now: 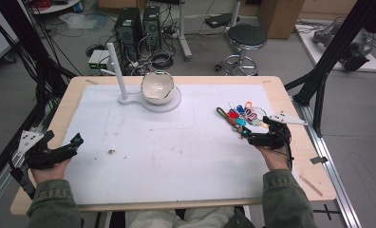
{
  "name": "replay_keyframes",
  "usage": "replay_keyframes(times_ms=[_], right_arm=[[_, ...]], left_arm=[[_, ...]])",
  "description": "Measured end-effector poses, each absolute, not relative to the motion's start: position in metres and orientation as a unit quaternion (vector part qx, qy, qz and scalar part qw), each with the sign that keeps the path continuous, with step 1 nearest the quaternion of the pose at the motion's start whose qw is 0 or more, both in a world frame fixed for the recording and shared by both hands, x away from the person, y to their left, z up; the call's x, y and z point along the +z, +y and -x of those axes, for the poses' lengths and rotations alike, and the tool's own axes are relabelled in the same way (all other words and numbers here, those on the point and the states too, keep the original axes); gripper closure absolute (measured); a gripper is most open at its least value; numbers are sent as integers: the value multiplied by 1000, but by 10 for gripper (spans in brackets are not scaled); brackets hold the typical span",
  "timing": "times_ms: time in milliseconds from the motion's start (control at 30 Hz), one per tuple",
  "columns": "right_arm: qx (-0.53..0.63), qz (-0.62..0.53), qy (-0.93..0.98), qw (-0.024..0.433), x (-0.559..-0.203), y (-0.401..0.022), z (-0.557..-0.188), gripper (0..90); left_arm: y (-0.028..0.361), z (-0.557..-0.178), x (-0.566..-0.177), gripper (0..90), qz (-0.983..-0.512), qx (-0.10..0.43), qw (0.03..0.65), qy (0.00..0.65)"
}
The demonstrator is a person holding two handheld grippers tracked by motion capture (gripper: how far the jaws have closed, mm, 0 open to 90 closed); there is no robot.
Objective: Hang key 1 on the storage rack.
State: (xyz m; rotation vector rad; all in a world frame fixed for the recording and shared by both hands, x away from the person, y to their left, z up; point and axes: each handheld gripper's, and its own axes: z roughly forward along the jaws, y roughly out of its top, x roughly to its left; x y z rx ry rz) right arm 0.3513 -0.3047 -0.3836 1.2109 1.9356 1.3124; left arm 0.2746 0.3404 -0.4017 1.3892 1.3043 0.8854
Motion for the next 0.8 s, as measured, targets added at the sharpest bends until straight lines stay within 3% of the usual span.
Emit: replay_keyframes(times_ms=[800], right_arm=[[455,-432,738,248,-378,-292,-384,7]], left_arm=[[340,-275,-402,17,-573,366,498,539]])
